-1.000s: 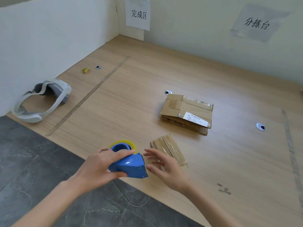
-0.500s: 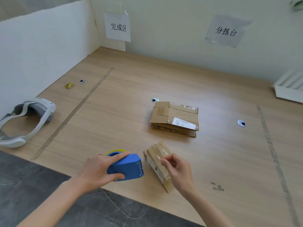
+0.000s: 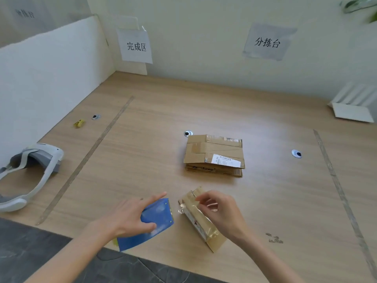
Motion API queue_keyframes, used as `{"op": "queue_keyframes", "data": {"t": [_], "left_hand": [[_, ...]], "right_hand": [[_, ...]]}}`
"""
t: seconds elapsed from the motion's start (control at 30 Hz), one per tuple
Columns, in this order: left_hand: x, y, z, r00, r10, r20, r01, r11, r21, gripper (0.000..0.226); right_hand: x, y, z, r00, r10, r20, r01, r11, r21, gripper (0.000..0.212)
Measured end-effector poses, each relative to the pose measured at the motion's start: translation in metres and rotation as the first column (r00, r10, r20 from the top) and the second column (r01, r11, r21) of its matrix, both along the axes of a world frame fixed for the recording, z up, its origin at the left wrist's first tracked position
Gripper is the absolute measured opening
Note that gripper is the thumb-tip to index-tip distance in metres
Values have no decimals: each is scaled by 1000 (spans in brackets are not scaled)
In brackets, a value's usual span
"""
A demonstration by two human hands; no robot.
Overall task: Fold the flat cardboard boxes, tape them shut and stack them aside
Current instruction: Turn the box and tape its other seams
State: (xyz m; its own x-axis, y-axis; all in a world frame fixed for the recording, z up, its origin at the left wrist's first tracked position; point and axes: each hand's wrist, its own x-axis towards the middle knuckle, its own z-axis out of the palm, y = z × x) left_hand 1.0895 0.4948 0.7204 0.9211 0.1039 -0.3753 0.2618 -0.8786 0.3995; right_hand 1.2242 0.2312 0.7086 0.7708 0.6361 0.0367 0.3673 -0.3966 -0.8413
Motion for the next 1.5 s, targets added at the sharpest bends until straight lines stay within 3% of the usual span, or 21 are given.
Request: {"op": "queue_keyframes", "data": {"t": [0.1,0.17,0.27,0.37,0.5,0.63,0.83,0.93,1.2,1.33,1.5], "left_hand": [[21,4,-3,999,-6,-45,5,1000,-13,81],[32,10,-3,997,-56,-53,59,997,59,82],[50,21,-3,986,-153,-69,163,971,175,83],[65,28,-1,975,-206,-89,220,956,194,85],[80,33,-4,967,-242,-86,252,957,141,81],[91,42,-8,956,-280,-86,284,958,44,70],[94,67,-12,920,-391,-39,389,920,-40,71],[88,82,-13,895,-445,8,445,895,-29,70],[82,120,-5,850,-525,43,526,851,-12,67],[79,138,-6,837,-546,13,547,837,-4,58],[71,150,-13,834,-550,-51,551,834,12,68]], "right_hand": [[5,3,-4,997,-68,-42,66,997,-37,20],[-3,0,-14,989,-143,-26,141,988,-68,17],[-13,-7,-31,974,-226,3,224,963,-149,31],[-17,-11,-42,974,-226,-24,218,957,-192,46],[-19,-4,-44,957,-289,-20,284,950,-132,39],[-14,10,-42,861,-468,-198,474,880,-20,19],[-21,29,-40,732,-650,-203,656,753,-46,31],[-34,44,-39,711,-687,-149,678,726,-114,17],[-55,77,-44,598,-735,-321,706,672,-225,9],[-67,100,-55,620,-728,-293,693,683,-230,12],[-77,124,-77,657,-719,-226,663,694,-281,22]]}}
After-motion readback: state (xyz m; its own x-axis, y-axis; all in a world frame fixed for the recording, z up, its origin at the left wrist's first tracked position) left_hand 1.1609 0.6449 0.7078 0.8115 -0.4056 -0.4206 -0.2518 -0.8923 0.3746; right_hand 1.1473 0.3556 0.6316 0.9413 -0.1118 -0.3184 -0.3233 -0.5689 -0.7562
